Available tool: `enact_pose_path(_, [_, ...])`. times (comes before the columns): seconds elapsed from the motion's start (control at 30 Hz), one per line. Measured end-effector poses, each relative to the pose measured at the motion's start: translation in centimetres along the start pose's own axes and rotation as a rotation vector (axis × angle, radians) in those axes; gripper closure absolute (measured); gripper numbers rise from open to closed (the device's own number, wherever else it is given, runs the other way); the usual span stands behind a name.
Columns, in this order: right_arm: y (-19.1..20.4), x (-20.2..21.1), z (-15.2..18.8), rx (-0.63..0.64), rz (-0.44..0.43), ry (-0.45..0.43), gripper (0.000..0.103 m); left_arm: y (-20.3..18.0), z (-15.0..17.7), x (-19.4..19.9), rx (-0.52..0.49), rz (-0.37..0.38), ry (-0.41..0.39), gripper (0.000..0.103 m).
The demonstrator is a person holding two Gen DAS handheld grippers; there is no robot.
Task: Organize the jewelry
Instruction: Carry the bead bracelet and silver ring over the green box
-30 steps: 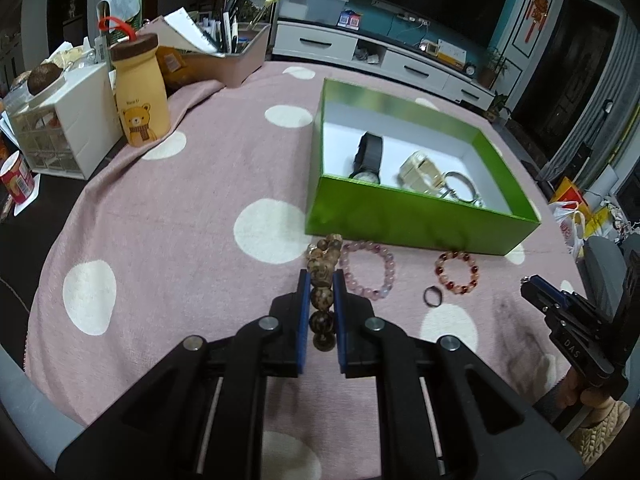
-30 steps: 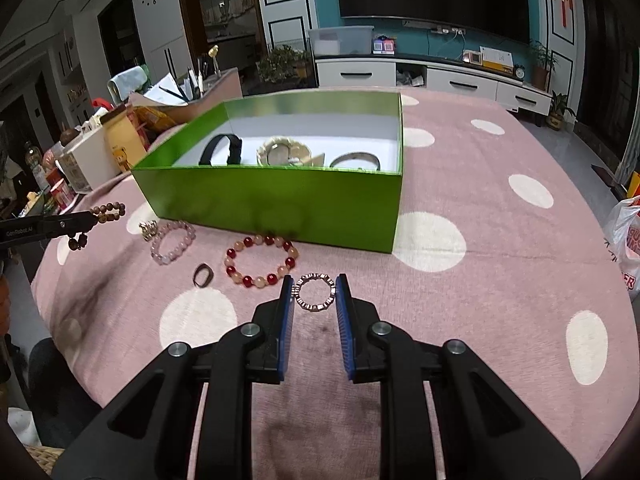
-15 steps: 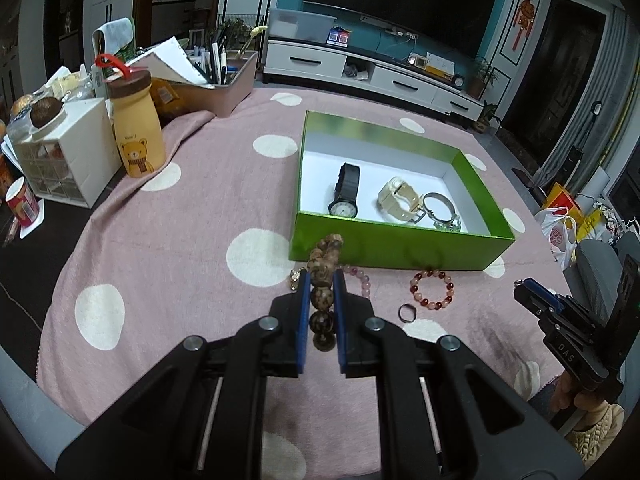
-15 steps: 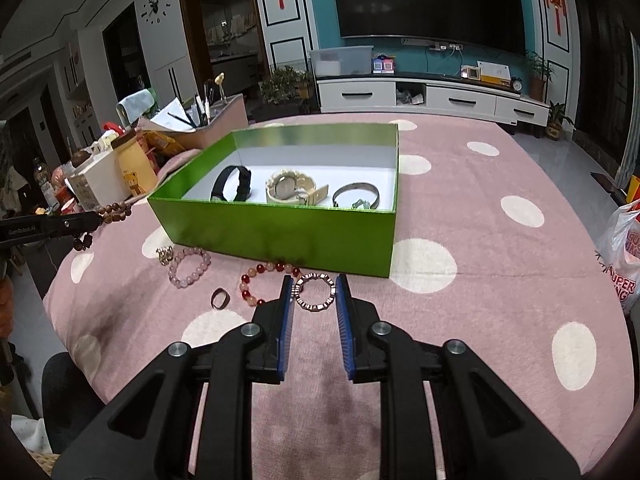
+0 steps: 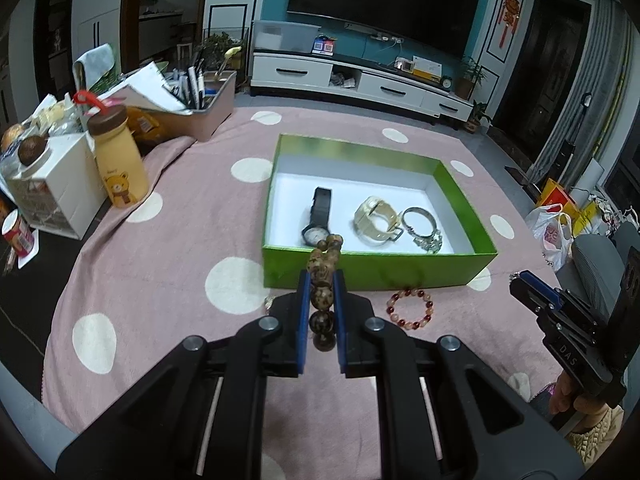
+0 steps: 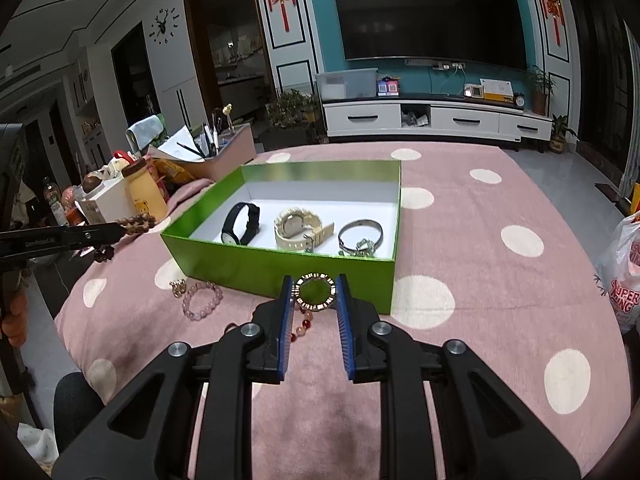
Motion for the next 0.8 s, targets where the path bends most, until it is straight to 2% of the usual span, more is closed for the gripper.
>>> enact_pose_path(0.4, [-0.6, 0.0, -2.2, -0.007, -0.019, -0.062, 0.082, -2.9, -2.9, -0.6, -0.053, 0.001, -0.031, 0.092])
enact_pose_path(0.8, [-1.0, -1.4, -4.0, -0.005, -0.034, -0.085, 0.082, -5.2, -5.1, -2.9, -0.091, 0.005, -0.023, 0.092])
Point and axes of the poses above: each gripper's, at about its wrist camera, not at the fingertips, and x roughly against the way its jaws point, y to its left, z to its underside, the point moved 1 cm from there along -x, roughly the way its jaws point, and after that the axes turned 3 degrees about -z, right-handed, at the moved point
